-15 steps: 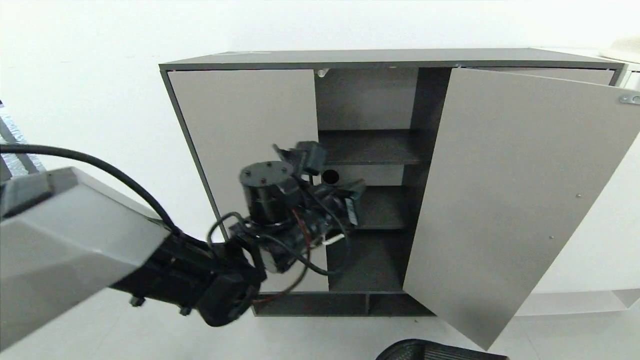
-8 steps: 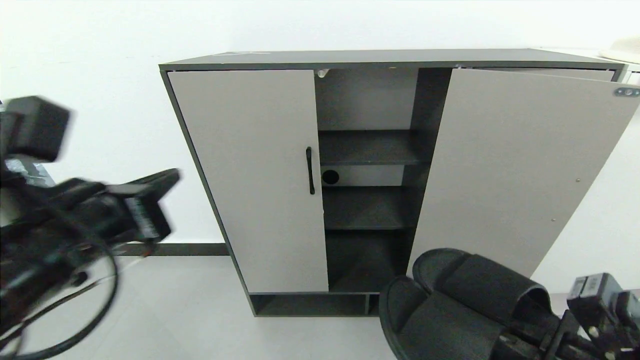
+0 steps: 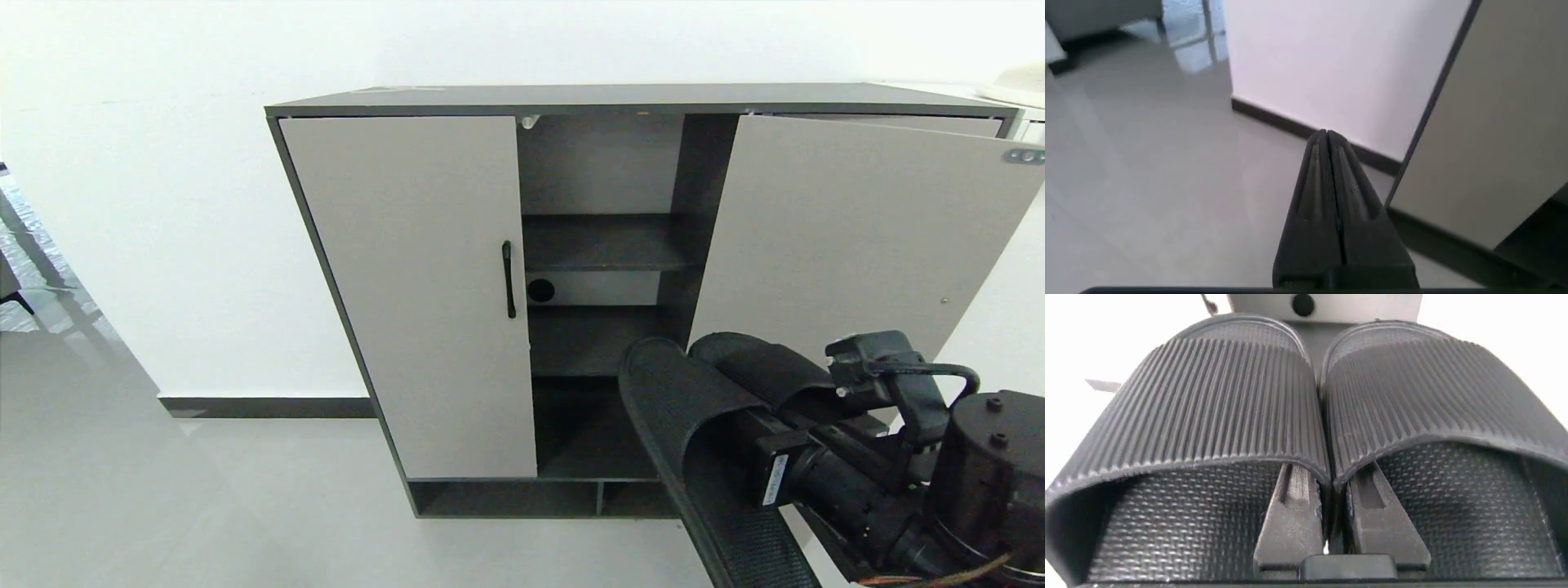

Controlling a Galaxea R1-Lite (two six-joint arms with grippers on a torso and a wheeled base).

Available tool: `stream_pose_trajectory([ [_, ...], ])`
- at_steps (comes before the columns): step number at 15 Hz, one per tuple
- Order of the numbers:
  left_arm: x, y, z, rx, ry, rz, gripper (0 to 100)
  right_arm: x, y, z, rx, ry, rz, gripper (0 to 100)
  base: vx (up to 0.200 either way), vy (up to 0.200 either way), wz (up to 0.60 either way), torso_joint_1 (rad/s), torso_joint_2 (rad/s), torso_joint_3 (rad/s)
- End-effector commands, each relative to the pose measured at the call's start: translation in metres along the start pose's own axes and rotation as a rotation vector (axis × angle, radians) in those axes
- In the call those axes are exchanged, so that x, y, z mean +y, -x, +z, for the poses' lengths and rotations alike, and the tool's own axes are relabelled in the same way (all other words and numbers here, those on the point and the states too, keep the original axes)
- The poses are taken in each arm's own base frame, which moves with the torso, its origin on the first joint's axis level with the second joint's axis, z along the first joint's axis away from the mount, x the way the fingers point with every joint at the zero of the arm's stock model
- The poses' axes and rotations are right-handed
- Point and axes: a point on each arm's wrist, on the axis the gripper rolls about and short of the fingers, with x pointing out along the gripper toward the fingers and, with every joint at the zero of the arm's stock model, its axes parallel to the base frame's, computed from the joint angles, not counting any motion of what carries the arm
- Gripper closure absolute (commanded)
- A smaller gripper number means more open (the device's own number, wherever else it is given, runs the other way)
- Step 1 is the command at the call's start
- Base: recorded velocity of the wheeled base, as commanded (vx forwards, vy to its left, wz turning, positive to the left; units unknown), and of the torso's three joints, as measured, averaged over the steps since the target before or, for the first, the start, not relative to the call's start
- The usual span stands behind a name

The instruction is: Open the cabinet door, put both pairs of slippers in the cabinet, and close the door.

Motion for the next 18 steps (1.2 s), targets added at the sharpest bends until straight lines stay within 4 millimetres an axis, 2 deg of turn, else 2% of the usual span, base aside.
stream_pose_trajectory([
  [1,-0.005,-0.001,-0.039,-0.071,0.052,-0.235,100,0.001,-0.004,-0.004,0.013,0.008,-0.001,100,0.0,0.0,0.0,0.0,0.0,0.0],
  [3,-0.01,0.0,-0.039,-0.081,0.055,-0.484,100,0.001,-0.004,-0.009,0.034,0.022,0.004,100,0.0,0.0,0.0,0.0,0.0,0.0],
  [7,-0.011,-0.001,-0.044,-0.063,-0.099,-0.494,100,0.002,-0.01,-0.01,0.014,0.014,0.0,100,0.0,0.0,0.0,0.0,0.0,0.0],
  [10,-0.011,-0.001,-0.044,-0.075,-0.097,-0.492,100,0.0,-0.013,-0.011,0.018,0.02,-0.016,100,0.0,0.0,0.0,0.0,0.0,0.0],
  [18,-0.011,-0.001,-0.044,-0.064,-0.054,-0.498,100,-0.004,-0.014,-0.009,0.009,0.014,-0.034,100,0.0,0.2,0.0,0.007,0.0,0.002],
])
